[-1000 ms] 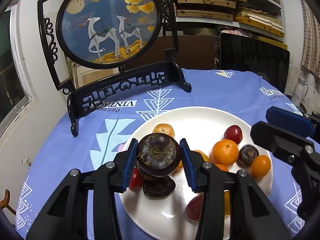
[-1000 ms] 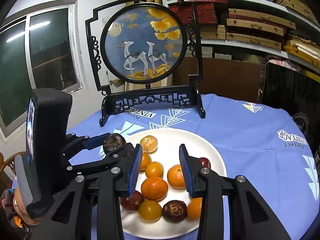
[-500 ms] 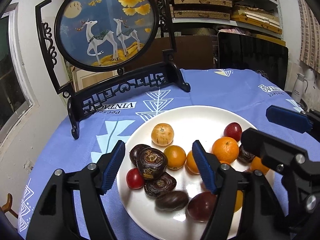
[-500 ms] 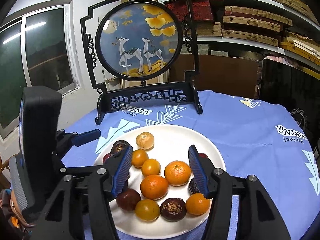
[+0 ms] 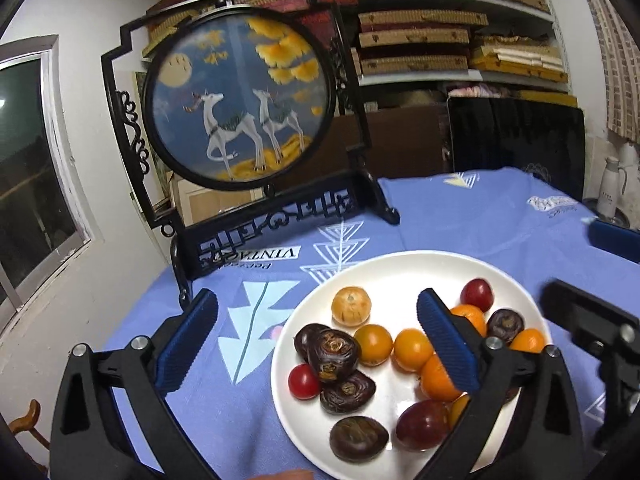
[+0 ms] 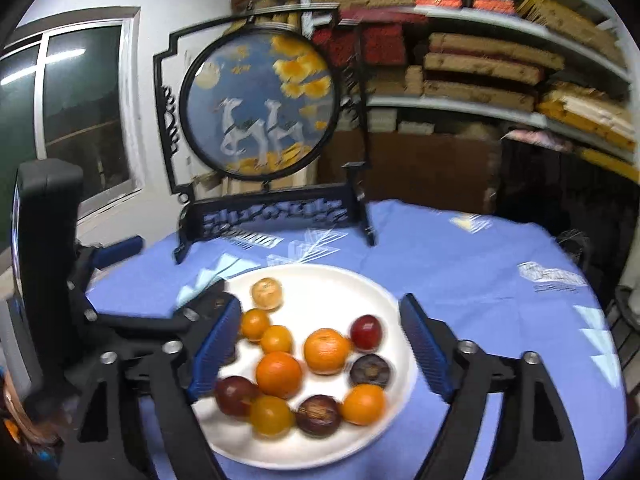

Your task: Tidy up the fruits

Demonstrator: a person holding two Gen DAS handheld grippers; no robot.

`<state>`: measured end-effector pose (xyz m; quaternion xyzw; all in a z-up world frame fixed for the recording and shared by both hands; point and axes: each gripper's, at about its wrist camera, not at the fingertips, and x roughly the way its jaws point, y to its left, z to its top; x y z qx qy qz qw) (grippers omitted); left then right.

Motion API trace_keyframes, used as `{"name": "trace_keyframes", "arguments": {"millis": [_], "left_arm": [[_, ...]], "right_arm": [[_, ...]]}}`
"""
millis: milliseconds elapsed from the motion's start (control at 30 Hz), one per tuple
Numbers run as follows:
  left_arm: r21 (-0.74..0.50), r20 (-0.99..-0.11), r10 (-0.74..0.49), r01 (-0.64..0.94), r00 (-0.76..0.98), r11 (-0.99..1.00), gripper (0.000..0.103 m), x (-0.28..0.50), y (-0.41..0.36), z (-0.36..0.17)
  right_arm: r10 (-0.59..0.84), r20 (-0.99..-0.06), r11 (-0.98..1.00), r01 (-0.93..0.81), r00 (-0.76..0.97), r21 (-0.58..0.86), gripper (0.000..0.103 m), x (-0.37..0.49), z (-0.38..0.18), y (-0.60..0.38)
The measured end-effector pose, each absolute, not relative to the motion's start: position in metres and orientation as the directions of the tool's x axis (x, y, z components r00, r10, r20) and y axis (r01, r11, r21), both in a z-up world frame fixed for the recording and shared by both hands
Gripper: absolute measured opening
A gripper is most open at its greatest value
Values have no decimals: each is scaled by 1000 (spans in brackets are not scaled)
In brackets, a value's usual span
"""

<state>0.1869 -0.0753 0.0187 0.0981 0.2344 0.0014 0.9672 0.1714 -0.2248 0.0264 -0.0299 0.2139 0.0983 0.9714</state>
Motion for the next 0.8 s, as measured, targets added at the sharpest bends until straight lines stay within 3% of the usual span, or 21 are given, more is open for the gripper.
{"name": "trace_keyframes", "arguments": {"millis": [200,467,800], "left_arm": [[163,-433,-6,85,901,983,97,173,-80,30],[146,-435,-48,123,899,982,97,143,-83,23],[104,-511,-65,136,857,985,97,149,-80,2]], "right_arm": [[138,-493,990,-137,859,39,93,150,17,-266],[185,-508,983,-158,841,96,93,134,-1,-263],[177,-477,972,-228,861,-49,93,118,-7,-223]]}}
